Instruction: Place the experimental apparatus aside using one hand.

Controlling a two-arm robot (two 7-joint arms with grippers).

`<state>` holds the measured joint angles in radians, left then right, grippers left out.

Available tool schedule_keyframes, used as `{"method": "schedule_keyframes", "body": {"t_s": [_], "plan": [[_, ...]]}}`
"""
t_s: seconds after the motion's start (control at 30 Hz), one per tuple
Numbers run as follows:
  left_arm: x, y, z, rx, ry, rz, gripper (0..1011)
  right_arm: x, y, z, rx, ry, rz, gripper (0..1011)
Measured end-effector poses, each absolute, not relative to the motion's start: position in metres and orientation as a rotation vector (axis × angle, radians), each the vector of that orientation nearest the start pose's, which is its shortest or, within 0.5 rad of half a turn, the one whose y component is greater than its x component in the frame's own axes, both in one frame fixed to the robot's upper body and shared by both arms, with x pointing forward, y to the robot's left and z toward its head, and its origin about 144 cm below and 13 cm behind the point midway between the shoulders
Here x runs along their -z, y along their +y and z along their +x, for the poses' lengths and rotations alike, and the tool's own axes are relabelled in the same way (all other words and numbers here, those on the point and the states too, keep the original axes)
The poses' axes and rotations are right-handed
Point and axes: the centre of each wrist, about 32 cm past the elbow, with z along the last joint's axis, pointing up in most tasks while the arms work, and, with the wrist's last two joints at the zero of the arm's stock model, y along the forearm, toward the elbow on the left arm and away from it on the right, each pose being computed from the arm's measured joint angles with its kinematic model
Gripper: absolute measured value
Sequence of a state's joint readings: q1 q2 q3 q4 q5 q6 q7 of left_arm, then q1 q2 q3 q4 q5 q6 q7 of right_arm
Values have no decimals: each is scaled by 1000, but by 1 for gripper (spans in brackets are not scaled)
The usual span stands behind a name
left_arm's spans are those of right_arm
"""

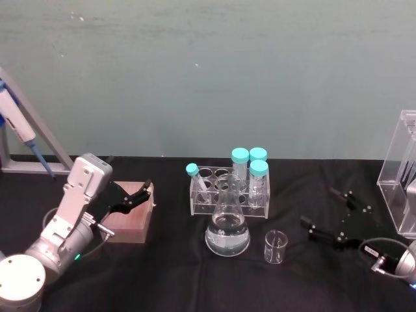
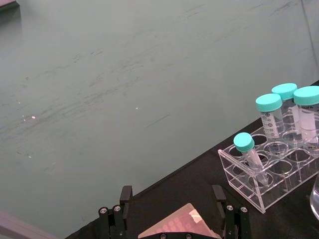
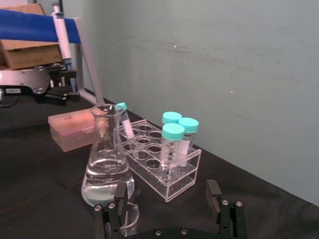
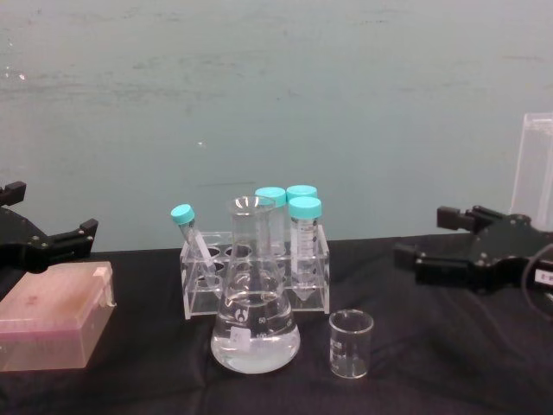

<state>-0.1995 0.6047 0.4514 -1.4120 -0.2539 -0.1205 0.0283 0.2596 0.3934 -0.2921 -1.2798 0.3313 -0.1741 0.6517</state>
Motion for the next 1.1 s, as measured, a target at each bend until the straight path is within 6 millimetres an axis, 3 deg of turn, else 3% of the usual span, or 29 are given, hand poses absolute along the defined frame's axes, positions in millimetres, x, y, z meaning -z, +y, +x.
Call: {"method": "schedule_keyframes", "body": {"t_s": [1.1], "plan": [[-1140,310,489,-1248,-285,305,1000,-1135,-280,531,698,-74,-71,1003]]}}
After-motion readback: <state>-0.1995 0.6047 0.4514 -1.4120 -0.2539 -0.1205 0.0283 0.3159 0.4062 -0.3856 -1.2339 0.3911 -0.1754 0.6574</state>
